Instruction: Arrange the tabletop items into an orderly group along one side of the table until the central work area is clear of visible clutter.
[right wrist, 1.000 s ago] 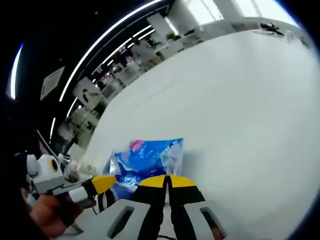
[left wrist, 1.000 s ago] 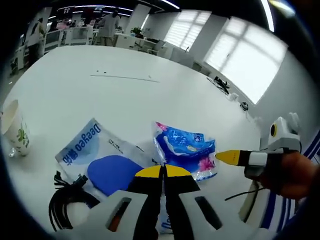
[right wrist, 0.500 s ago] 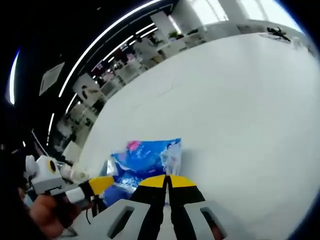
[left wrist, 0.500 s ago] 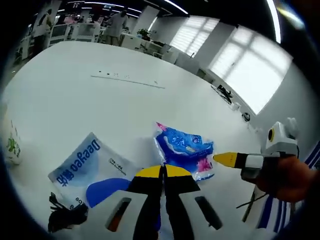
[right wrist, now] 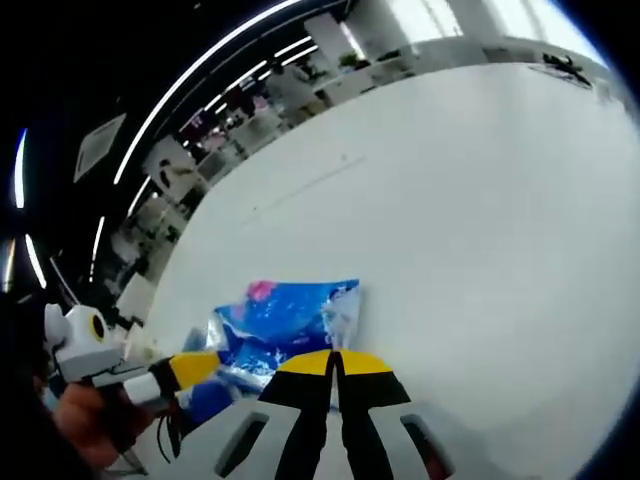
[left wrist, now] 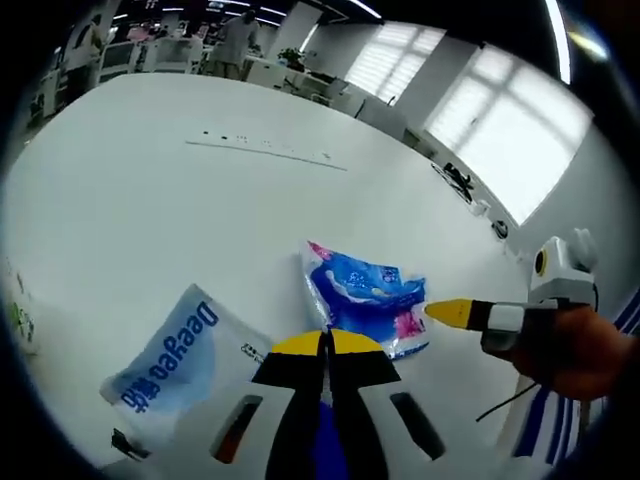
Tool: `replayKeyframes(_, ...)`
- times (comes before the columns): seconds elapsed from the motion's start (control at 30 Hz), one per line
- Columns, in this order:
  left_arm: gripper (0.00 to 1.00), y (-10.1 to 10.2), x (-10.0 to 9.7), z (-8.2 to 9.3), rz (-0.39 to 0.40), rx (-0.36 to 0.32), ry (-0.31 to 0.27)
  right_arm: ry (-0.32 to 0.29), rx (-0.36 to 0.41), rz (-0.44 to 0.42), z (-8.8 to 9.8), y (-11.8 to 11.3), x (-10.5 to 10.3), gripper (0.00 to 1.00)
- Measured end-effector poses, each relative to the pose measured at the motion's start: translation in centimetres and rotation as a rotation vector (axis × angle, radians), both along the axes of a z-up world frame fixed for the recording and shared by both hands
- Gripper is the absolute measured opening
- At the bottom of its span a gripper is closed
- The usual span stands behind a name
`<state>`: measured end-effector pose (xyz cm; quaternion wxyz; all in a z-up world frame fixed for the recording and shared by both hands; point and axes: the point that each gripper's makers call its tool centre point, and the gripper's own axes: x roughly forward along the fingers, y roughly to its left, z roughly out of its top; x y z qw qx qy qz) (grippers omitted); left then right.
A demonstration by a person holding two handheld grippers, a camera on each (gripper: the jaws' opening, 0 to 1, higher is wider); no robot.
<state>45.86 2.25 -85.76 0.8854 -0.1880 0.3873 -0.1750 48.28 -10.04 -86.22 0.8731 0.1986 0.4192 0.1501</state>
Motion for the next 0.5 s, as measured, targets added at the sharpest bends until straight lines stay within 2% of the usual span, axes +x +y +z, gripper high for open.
replayKeyframes(0.2,0.00,0.2,1.1,-1.4,-0.009,0.017,0.026,-0.006,-0.019,0.016,-0.5,0.1,1.2,0.00)
replayKeyframes(0.4,0.00,0.5,2.1,-1.8,-0.009,0.014,0.029,-0.020,-0.029,0.029,-0.6,0.0,2.0,0.00)
replayKeyframes(0.5,0.00,0.5,1.9,-2.0,-0.008,0.013,0.042,-0.034,-0.044,0.048,-0.6,0.1,2.3,0.00)
